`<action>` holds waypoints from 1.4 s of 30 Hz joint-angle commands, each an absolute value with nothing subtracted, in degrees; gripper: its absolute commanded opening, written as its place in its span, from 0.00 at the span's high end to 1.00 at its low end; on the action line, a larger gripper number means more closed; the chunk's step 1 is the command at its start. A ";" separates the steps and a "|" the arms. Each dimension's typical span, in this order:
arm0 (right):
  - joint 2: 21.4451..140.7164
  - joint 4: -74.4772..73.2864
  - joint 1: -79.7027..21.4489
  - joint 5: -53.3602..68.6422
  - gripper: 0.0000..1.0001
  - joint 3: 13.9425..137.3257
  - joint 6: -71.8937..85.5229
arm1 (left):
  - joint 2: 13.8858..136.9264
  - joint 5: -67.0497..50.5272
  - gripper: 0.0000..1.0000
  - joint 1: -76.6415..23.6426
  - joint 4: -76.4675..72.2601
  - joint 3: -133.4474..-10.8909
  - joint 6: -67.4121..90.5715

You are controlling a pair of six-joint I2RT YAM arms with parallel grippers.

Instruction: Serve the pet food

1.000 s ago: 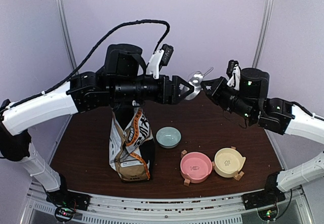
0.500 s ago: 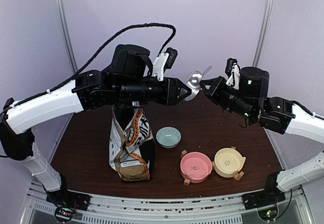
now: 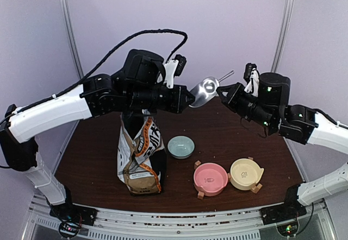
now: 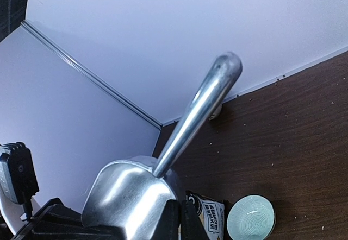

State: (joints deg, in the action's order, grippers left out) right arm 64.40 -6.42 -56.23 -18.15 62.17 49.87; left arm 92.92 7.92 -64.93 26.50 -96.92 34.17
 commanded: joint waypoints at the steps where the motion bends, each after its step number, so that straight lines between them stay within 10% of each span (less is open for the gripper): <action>1: 64.33 -5.90 -56.95 -13.25 1.00 60.28 50.36 | 93.24 5.01 1.00 -66.01 21.87 -98.93 33.74; 10: 57.48 -12.01 -56.10 -14.27 0.46 59.36 39.76 | 88.39 0.95 1.00 -65.02 21.38 -91.38 34.13; 21: 49.18 -18.11 -44.88 10.22 0.11 56.82 31.47 | 81.59 -5.48 1.00 -63.57 23.25 -83.29 32.34; 32: 50.15 -10.40 -40.43 42.70 0.19 53.16 33.70 | 80.46 -11.85 1.00 -63.19 23.12 -81.64 31.86; 42: 51.27 -10.68 -40.43 43.97 0.69 53.19 33.76 | 80.63 -12.70 1.00 -63.19 23.11 -81.74 31.99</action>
State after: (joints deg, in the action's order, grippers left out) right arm 51.13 -12.97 -40.49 41.54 53.15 33.61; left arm 81.62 -11.55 -63.68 25.12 -81.84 32.60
